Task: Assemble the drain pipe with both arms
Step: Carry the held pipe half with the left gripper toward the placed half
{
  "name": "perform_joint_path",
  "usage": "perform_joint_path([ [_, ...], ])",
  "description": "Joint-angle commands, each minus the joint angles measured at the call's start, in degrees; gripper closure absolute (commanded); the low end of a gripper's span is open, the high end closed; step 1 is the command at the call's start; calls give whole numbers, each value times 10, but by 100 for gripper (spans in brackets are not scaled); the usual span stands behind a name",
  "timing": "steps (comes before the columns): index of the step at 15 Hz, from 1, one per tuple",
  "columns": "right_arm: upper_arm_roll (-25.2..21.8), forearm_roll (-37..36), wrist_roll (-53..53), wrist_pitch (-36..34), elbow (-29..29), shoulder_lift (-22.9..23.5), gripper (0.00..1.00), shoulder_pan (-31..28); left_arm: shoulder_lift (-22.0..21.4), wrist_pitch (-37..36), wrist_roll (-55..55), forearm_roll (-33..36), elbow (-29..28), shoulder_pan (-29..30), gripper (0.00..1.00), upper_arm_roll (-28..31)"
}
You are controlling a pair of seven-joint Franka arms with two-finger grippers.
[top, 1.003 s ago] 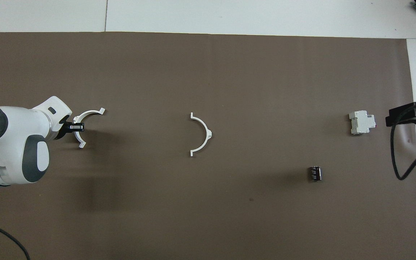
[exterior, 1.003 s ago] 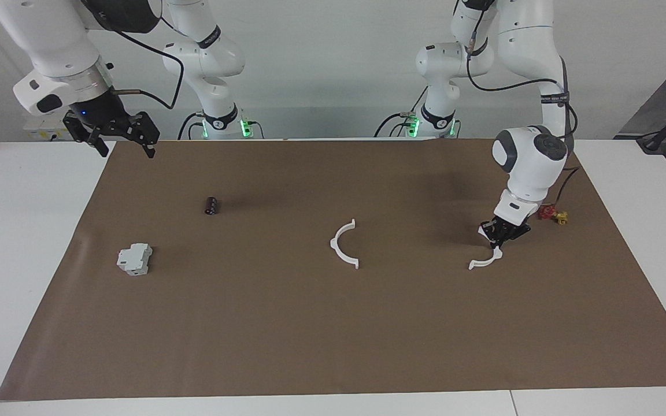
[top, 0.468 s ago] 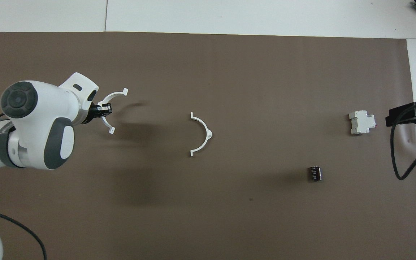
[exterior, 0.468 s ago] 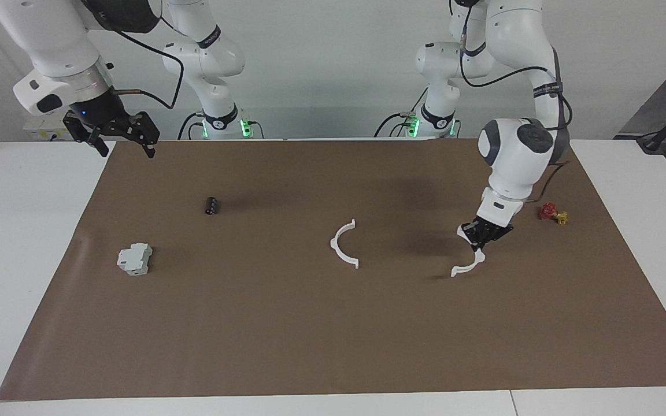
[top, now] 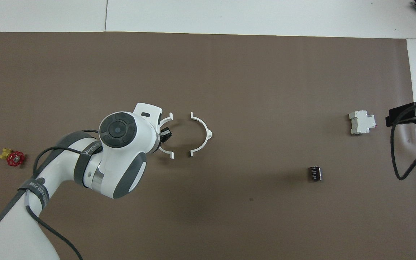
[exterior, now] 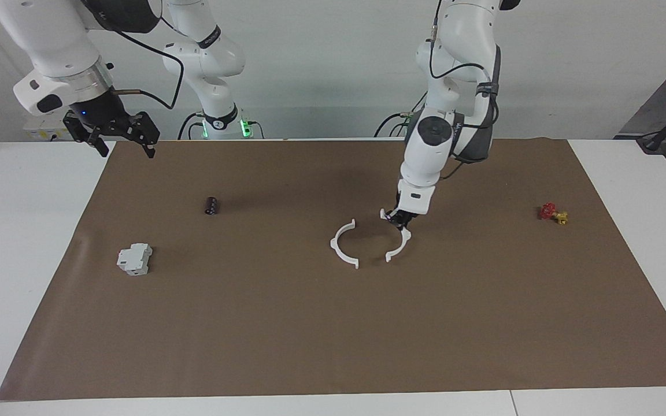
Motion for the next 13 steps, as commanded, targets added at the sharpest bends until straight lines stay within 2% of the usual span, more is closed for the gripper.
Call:
perform_joint_path([
  [1,2,8,-8,-6,2,-1,0,-6,-27,12,-79,11,-28,-21,100,12],
  [4,2,8,-8,-6,2,-1,0,-6,-19,49,-85,11,-32,-21,100,11],
  [8,2,8,-8,-6,2,-1,0,-6,37,89,-85,12,-8,-22,100,12],
  [13,2,8,-8,-6,2,-1,0,-6,44,94,-83,45,-3,-34,100,10],
])
